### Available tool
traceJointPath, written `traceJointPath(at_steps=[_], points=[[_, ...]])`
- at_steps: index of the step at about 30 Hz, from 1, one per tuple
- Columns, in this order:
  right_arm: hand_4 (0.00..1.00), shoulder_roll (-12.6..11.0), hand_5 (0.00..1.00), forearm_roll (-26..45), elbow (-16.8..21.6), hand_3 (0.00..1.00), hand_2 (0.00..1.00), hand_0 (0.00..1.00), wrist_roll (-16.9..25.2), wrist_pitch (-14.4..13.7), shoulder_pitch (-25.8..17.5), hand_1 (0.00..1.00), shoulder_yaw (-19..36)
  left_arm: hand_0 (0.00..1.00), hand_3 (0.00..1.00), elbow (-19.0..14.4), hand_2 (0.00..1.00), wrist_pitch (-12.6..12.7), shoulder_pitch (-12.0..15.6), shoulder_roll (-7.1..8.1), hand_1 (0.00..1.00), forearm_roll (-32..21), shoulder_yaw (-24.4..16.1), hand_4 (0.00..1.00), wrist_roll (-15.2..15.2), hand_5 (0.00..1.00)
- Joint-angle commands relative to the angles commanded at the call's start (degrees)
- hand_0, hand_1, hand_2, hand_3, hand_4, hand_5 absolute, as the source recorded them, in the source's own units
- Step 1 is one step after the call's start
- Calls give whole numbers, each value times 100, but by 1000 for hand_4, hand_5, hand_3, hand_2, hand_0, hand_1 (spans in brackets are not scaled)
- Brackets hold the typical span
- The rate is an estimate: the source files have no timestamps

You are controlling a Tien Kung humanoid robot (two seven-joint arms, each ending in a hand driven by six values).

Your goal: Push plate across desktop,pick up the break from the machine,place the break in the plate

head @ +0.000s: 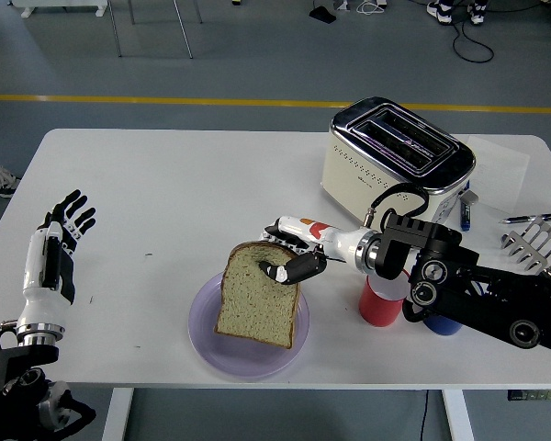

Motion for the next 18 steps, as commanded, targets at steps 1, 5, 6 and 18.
traceJointPath(at_steps=[1, 5, 6, 18], points=[[314, 38, 2, 50, -57, 430, 381, 253, 19, -31, -26, 289, 0, 801, 821, 3, 875, 0, -10, -13, 814, -1, 0, 520, 0, 997], [302, 252, 2, 250, -417, 443, 406, 321, 98, -73, -159, 354, -23, 800, 821, 3, 874, -5, -75, -52, 814, -3, 45, 521, -1, 997], [302, 305, 2, 311, -521, 443, 406, 321, 145, -80, -196, 354, -44, 800, 821, 2, 874, -6, -80, -36, 814, -5, 64, 521, 3, 997], [274, 696, 134, 183, -1555, 499, 501, 388, 930, -61, -360, 465, -254, 800, 821, -3, 874, -2, -17, 7, 814, -4, 5, 521, -2, 997]])
